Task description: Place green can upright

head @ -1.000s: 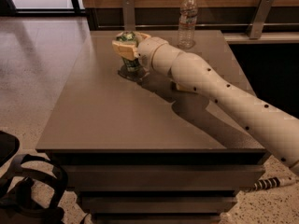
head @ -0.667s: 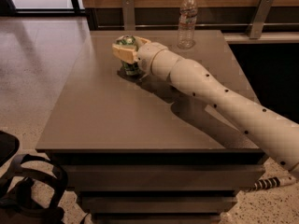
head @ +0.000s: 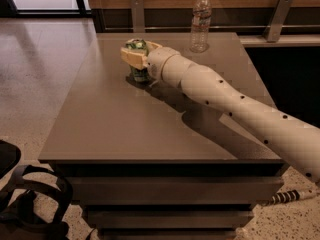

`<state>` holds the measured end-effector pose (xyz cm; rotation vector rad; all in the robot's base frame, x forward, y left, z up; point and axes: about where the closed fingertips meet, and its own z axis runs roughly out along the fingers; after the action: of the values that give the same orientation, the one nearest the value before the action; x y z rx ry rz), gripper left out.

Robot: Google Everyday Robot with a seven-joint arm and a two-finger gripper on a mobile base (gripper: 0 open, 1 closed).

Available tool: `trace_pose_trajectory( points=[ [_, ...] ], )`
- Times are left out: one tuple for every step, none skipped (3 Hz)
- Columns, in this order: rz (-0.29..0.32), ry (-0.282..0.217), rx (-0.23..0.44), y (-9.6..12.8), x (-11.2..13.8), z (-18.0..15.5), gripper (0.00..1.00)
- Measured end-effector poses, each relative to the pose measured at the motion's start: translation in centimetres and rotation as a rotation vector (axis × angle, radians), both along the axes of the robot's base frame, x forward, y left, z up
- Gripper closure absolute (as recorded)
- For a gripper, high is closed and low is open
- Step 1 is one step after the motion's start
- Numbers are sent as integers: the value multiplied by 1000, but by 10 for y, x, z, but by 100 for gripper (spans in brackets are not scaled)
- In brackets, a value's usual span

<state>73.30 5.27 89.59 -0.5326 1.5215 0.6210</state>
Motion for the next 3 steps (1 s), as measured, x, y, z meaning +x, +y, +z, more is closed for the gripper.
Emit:
trace_pose_trajectory(
  points=[
    [0,0,0,0,0,0,100],
    [0,0,0,0,0,0,100],
    [0,0,0,0,0,0,100]
  ],
)
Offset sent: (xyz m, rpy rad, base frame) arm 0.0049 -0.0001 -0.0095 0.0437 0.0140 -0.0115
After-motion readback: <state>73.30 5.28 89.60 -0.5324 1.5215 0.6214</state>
